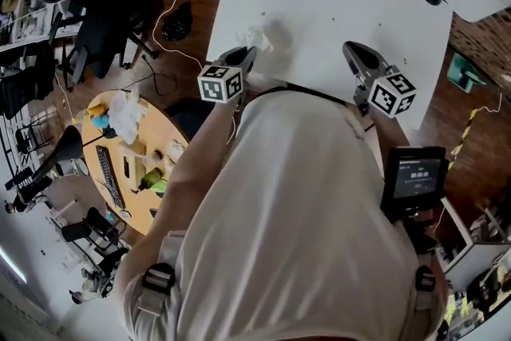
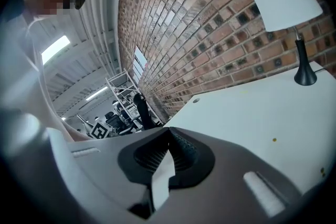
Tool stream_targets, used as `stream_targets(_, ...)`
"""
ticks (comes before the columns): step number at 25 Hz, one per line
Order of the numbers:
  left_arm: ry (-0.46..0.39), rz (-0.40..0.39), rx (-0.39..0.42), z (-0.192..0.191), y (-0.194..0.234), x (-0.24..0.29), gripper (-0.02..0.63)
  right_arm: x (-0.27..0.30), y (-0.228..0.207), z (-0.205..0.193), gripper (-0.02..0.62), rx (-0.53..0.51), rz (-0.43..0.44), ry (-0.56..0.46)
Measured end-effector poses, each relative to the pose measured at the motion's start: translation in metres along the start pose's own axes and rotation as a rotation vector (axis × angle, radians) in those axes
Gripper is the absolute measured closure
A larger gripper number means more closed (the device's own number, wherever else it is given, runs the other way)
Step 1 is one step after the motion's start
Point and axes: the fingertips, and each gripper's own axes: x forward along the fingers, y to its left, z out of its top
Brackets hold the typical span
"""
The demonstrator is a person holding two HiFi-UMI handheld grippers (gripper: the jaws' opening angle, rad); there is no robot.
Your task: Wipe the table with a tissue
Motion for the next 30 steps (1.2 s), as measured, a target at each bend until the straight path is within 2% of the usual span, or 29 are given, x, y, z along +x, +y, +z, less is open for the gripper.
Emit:
stream_targets(5, 0.017, -0.024, 0.019, 0.009, 0.017, 0.015, 0.548, 0.007, -0.001, 0.004, 0.591, 0.001, -0.063, -0.021)
stream_targets(12, 0.038, 0.040, 0.039, 0.016, 0.062, 0.030, 0.548, 0.006, 0.001, -0.022, 0.591, 0.025, -0.123, 0.000)
stream_targets(15, 0.052, 0.052, 0.086, 0.025, 0.069, 0.039, 0.546, 0.001, 0.000, -0.027, 0.591, 0.043, -0.146, -0.003)
stream_targets(22, 0.185, 0.135, 0.179, 0.025, 0.081, 0.056, 0.546, -0.014, -0.003, -0.022, 0.591, 0.069, -0.169, -0.040)
stream_targets(30, 0.291, 0.172, 0.302, 0.022, 0.087, 0.072, 0.538, -0.026, -0.002, -0.024, 0.591, 0.109, -0.195, -0.077)
